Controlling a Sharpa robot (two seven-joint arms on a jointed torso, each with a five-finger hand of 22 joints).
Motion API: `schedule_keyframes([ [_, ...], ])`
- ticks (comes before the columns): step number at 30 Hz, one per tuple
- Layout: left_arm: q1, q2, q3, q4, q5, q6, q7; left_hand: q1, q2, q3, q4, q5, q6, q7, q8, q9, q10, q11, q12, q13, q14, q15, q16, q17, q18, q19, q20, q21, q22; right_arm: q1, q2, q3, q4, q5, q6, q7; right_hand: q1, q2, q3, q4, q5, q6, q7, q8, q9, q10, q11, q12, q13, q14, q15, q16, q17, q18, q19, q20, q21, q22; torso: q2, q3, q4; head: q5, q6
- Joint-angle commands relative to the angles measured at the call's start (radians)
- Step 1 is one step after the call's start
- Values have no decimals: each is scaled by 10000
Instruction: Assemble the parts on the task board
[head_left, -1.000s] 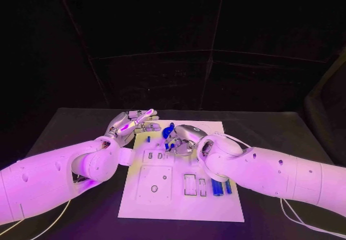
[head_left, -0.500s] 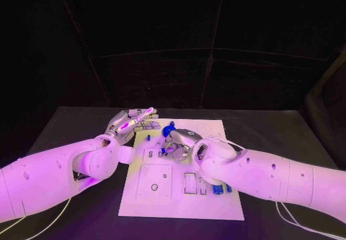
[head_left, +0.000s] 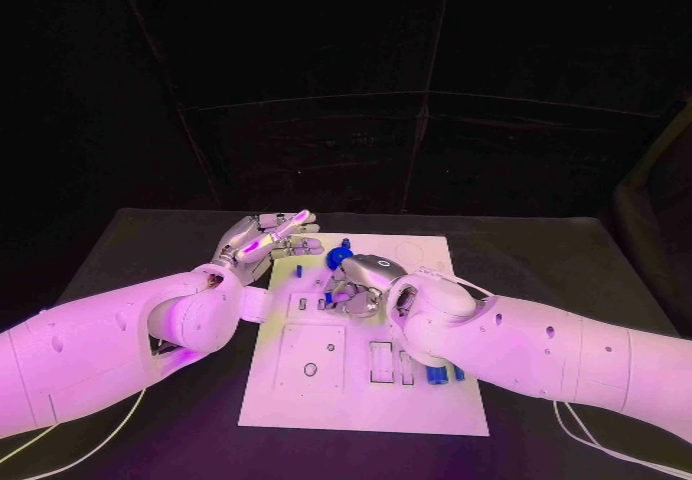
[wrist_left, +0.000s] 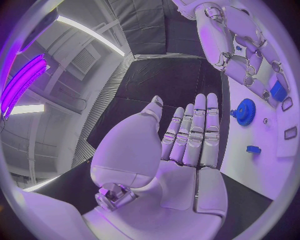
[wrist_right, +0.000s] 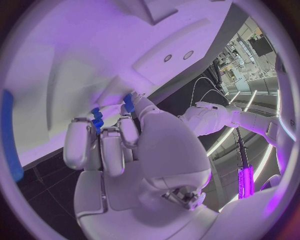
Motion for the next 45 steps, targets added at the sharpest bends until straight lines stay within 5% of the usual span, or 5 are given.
schedule_keyframes([
  [1, 16, 0, 9, 10, -46, 99, 78, -11, 90, 13, -61, 50, -22, 53, -8, 9, 23, -24, 24, -2, -7, 0, -44, 12, 131, 26, 12, -48, -13, -50, -91, -46, 16, -190, 478, -199, -20, 37, 51, -23, -30, 55, -13, 9, 15, -38, -62, -65, -7, 710, -19, -53, 1037, -116, -78, -7, -13, -12, -9, 1, -1, 17, -16],
  [14, 15, -13, 9, 11, -46, 108, 59, -11, 90, 13, -61, 50, -22, 53, -8, 9, 23, -24, 24, -2, -7, 0, -44, 12, 131, 26, 12, -48, -13, -55, -249, -48, 189, -233, 748, -330, -128, -91, 67, -32, -39, 44, 5, -26, 6, -66, -47, -113, -43, 703, -9, -72, 1007, -112, -92, -2, -29, -39, -10, 7, -4, 41, -41],
  [27, 15, -21, 9, 10, -46, 117, 37, -6, 93, 13, -71, 50, -26, 54, -9, 8, 17, -22, 25, -3, -19, 4, -56, 15, 129, 21, 13, -57, -19, -56, -198, -49, 168, -265, 600, -464, -623, -568, -39, 94, 112, -566, 206, -356, -69, -330, 124, -519, -385, 691, 127, -111, 960, -84, -184, 108, -123, -205, -15, 2, -13, 30, -56],
  [45, 15, -23, 9, 0, -46, 140, 6, -3, 97, 14, -76, 50, -23, 49, -7, 8, 20, -24, 29, -3, -22, 4, -62, 18, 129, 20, 13, -60, -22, -56, -162, -48, 197, -278, -149, -448, -1142, -991, -537, 396, 60, -1293, 314, -380, -71, -675, 242, -1035, -859, 672, 232, -163, 893, -47, -281, 214, -230, -389, -19, 9, -16, 20, -47],
])
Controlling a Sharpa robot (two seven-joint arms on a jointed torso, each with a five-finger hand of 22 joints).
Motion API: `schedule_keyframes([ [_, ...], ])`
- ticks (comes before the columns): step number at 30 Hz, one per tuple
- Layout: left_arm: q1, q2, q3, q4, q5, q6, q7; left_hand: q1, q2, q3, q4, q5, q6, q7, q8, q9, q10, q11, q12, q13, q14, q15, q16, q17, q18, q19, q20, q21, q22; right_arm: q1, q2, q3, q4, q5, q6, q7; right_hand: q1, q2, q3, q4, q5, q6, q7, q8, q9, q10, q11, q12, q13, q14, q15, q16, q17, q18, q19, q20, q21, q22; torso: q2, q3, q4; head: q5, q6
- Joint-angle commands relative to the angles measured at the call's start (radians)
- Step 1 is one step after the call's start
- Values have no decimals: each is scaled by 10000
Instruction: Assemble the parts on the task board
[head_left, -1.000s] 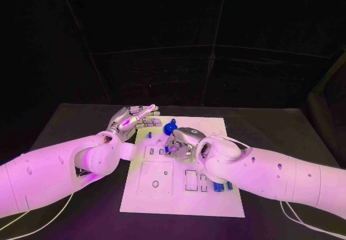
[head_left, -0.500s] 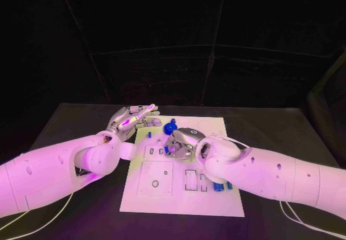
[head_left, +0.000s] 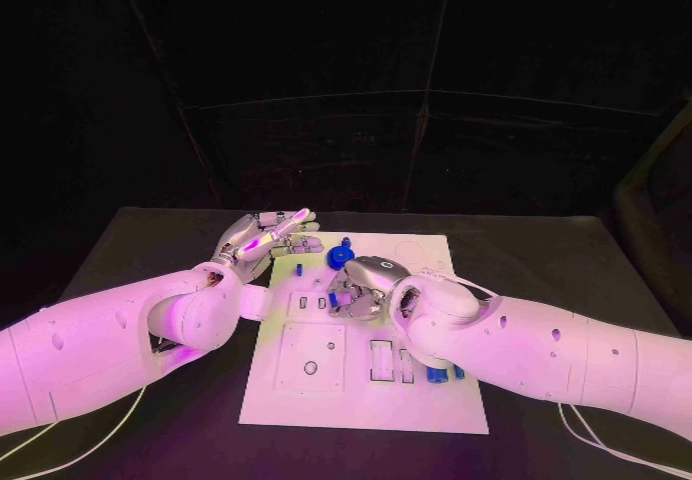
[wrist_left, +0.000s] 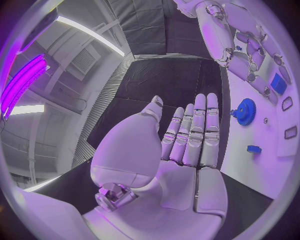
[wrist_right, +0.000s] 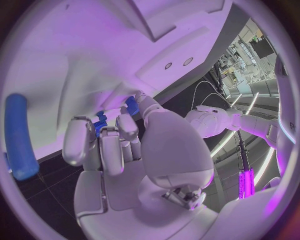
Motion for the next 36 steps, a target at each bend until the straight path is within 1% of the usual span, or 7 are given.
schedule_keyframes([
  [1, 16, 0, 9, 2, -46, 136, 13, -3, 97, -14, -49, 50, -23, 49, -7, 8, 20, -24, 29, -3, -22, 4, -62, 13, 129, 21, 13, -60, -14, -12, -17, -17, 12, -37, -407, -125, -245, -78, -264, 118, -60, -244, 36, -33, -9, -195, 31, -232, -217, 664, 98, -59, 870, -40, -67, 58, -97, -83, 3, 1, -2, -4, 5],
  [8, 16, -17, 9, -46, -312, 153, -276, 0, 126, -23, -106, 48, 133, -78, 74, 24, 218, -145, 136, 15, 420, -144, 139, 175, 155, 325, -90, 89, 38, -22, -320, -15, 414, 211, -1607, 484, -355, -233, -884, 465, -5, -648, 131, 7, 15, -465, 119, -579, -597, 609, 175, -184, 657, 16, -220, 132, -249, -367, 6, 22, -5, 21, 19],
  [14, 21, -141, 10, -123, -1532, 344, -1333, -292, 91, -214, 11, 67, 754, -506, 286, 58, 1742, -756, 687, 293, 2813, -894, 1595, 1293, 146, 2053, -859, 1281, 593, 41, -1461, -1, 1420, 1601, -1553, 2277, 83, -31, -1249, 607, 68, -856, 171, 70, 45, -1659, 148, -2287, -2185, 274, 196, -914, -494, 335, -1175, 166, -1174, -2058, -37, -5, -13, 42, 55],
  [20, 190, -203, 11, -358, -3334, 929, -3571, -569, -12, -568, 304, 68, 1359, -963, 531, 218, 2857, -1191, 1586, 1248, 3821, -1457, 8639, 8018, 13, 2960, -1468, 3881, 2266, 589, -2610, 0, 1873, 4679, -529, 3553, 1435, 551, -867, 456, 173, -506, 236, 276, 105, -3509, 266, -6116, -5408, -2618, 293, -6816, -7043, 970, -4066, 244, -4971, -6738, -167, 41, -78, 101, 66],
  [24, 389, -162, 11, -507, -5372, 1731, -5286, -989, -113, -1070, 698, 28, 1423, -1033, 855, 416, 2847, -1341, 2308, 1864, 3782, -1511, 9978, 9394, -87, 2916, -1522, 5234, 3728, 903, -3168, -2, 1924, 6257, 54, 4046, 1938, 521, -525, 647, 101, -226, 576, 231, 55, -3040, 808, -8839, -8445, -3099, 717, -10323, -8957, 1122, -4842, 683, -7563, -8323, -255, 62, -83, 133, 10],
  [29, 630, -43, 11, -522, -7203, 2599, -7008, -1122, 115, -1662, 1275, 85, 1405, -1232, 1517, 818, 2603, -1521, 4040, 3299, 4206, -1668, 12151, 11690, -377, 3323, -1633, 7712, 6627, 1131, -3693, -4, 1961, 7398, 466, 4555, 2021, 370, -548, 708, 119, 173, 448, 169, 50, -2455, 648, -9741, -9947, -3513, 1066, -12339, -10221, 1021, -4742, 1006, -8975, -9247, -355, 135, -91, 219, -62],
  [36, 1137, 358, 9, -670, -8543, 3683, -9011, -1346, 551, -2165, 1286, 6, 975, -1301, 2207, 1231, 1855, -1574, 5644, 4684, 4321, -1741, 12683, 12311, -629, 3962, -1717, 9110, 8541, 1304, -3998, -5, 1812, 7913, 449, 4736, 1997, 360, -618, 739, 128, 572, 298, 72, 49, -1312, 457, -10083, -10924, -1819, 693, -12915, -10787, 995, -3282, 679, -9406, -9699, -450, 237, -108, 302, -161],
])
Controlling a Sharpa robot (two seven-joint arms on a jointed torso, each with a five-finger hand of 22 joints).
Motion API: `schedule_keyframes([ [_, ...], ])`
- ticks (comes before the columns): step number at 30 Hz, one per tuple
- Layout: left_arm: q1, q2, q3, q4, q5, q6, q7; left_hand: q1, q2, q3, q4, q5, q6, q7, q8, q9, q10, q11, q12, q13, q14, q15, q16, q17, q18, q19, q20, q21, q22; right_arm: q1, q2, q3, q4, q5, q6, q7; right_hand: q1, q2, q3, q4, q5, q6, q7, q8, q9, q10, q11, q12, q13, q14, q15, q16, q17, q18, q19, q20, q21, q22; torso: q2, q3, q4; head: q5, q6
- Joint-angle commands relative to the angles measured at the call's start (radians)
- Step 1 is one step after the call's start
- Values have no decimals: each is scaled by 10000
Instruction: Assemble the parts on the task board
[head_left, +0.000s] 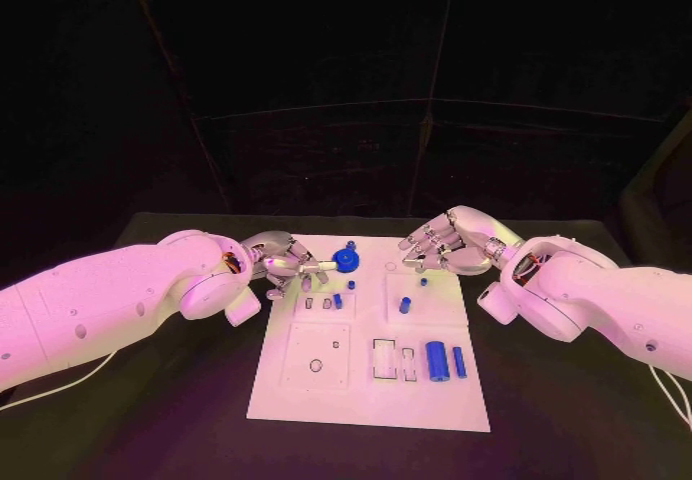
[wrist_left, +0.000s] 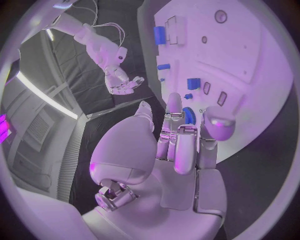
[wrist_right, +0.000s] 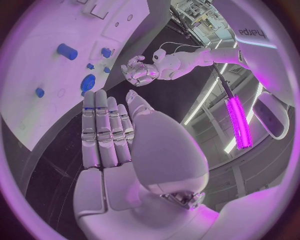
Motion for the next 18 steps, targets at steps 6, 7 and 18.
schedule_keyframes([
  [6, 581, 723, -219, -618, -2080, 1565, -2641, -210, 331, -455, 44, 4, -126, -123, 788, 430, -330, -84, 1051, 856, 799, -164, 326, 1685, -317, 372, -48, 665, 1023, 119, -23, 4, -261, 1021, 197, 452, -110, 4, -140, 82, -30, 267, -147, -24, 4, 726, -232, -19, -130, 1173, -317, 46, 55, 61, 963, -316, 46, -62, -112, 116, -28, 93, -81],
  [7, 678, 834, -335, -730, -2024, 1584, -2687, -599, 271, -697, 30, 36, -51, -170, 922, 500, -263, -123, 1226, 991, 827, -193, 418, 1784, -334, 412, -71, 746, 1142, 126, -21, 4, -284, 1026, 168, 443, -127, -9, -155, 90, -28, 268, -148, -27, 3, 734, -232, -27, -133, 1183, -318, 35, 56, 59, 977, -319, 39, -68, -113, 120, -29, 93, -83],
  [18, 1243, 2021, -1103, -1723, -1830, 2237, -3213, -738, 474, -1385, -11, 5, -224, -402, 2013, 1152, 423, -325, 3323, 3245, 1002, -381, 1025, 2455, -423, 561, -257, 1136, 1725, 168, 51, 4, -405, 964, 3, 321, -282, -104, -317, 182, 63, 219, -112, -68, -14, 661, -175, -190, -187, 1149, -261, -167, 44, 31, 993, -288, -145, -186, -90, 90, -27, 136, -119],
])
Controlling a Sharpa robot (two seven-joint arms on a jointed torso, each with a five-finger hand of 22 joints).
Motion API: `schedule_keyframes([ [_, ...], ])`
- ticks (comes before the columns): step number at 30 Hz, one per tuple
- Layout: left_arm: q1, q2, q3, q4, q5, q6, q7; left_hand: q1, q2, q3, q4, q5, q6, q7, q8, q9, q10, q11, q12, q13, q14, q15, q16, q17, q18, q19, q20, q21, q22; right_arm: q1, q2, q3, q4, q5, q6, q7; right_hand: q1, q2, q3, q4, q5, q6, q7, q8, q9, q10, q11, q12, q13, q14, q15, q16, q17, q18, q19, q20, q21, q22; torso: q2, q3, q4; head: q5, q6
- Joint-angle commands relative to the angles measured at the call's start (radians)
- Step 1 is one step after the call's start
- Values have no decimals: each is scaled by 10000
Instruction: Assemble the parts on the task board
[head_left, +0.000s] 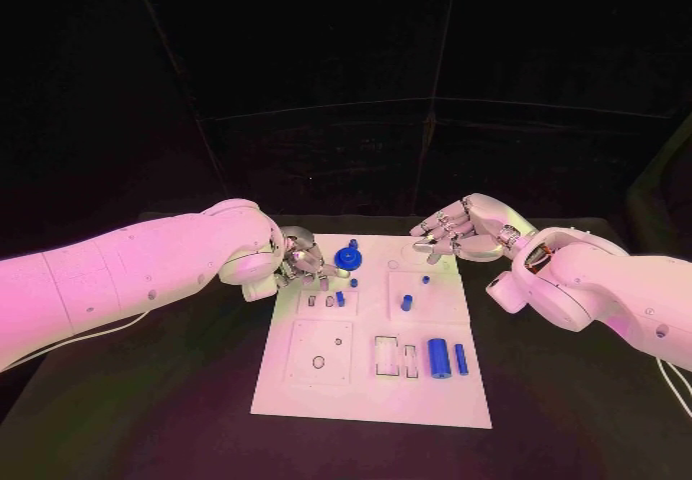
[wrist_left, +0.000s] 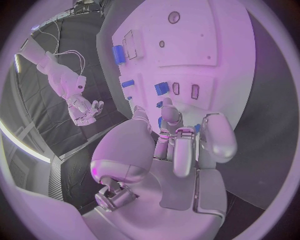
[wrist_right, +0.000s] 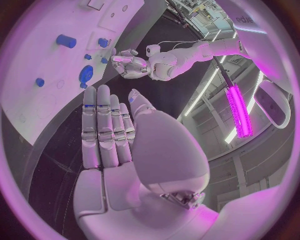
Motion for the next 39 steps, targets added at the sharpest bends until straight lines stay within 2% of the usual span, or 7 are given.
schedule_keyframes([
  [1, 63, 196, -85, -175, -135, 660, -538, 114, 25, -87, 13, 4, -125, 5, 218, 129, 150, -19, 269, 298, 1026, -69, 155, 2521, -123, 105, -33, 137, 202, 30, 19, 4, 7, 88, -87, 37, -100, -3, -79, -2, 69, 2, 38, -72, -16, -19, 74, -86, -15, 2, 74, -85, -4, 31, 37, 8, -65, -30, 7, -26, 27, -16, -14],
  [6, 129, 586, -268, -476, -128, 927, -698, 133, 123, -198, 27, 10, -305, -19, 574, 371, 182, -45, 523, 565, 1055, -82, 251, 2628, -181, 221, -53, 381, 578, 34, 55, 4, -26, 38, -61, -75, -158, -22, -194, 33, 113, -113, 107, -102, -28, -196, 165, -242, -67, -129, 163, -289, -31, 19, -39, 84, -276, -153, 7, -28, 29, 9, -56],
  [11, 149, 806, -327, -663, -129, 1055, -789, 185, 190, -200, 15, 16, -395, -17, 698, 460, 156, -44, 562, 603, 1055, -80, 251, 2628, -189, 227, -51, 420, 636, 35, 91, 4, -55, 15, -31, -153, -174, -23, -240, 37, 135, -155, 130, -105, -30, -239, 190, -278, -79, -159, 189, -354, -37, 21, -54, 112, -349, -197, 12, -41, 17, 25, -72],
  [19, 157, 1030, -349, -848, -164, 1336, -979, 285, 240, -174, -7, 18, -500, -11, 822, 549, 109, -37, 573, 609, 1055, -73, 251, 2628, -193, 224, -45, 447, 677, 36, 141, 3, -97, -51, 16, -245, -206, -24, -306, 47, 190, -208, 156, -106, -30, -289, 221, -317, -90, -189, 220, -430, -41, 23, -62, 145, -439, -251, 19, -44, 13, 44, -133],
  [29, 161, 1131, -352, -866, -174, 1346, -1010, 546, 381, 23, -60, 26, -626, -28, 1096, 729, 148, -49, 709, 759, 1055, -77, 251, 2628, -199, 223, -41, 498, 758, 37, 222, 3, -179, -71, 63, -301, -242, -12, -371, 57, 239, -261, 180, -105, -30, -344, 249, -351, -98, -228, 251, -508, -45, 24, -75, 178, -530, -305, 14, -41, 11, 45, -189],
  [39, 165, 1193, -351, -860, -176, 1407, -1039, 930, 364, 373, -208, 31, -783, -50, 1371, 911, 161, -70, 777, 831, 1055, -96, 251, 2628, -202, 215, -55, 529, 812, 37, 304, 2, -266, -73, 106, -345, -262, 7, -410, 63, 278, -291, 196, -102, -28, -384, 267, -372, -102, -256, 271, -558, -47, 25, -84, 199, -591, -342, 11, -39, 13, 35, -232],
])
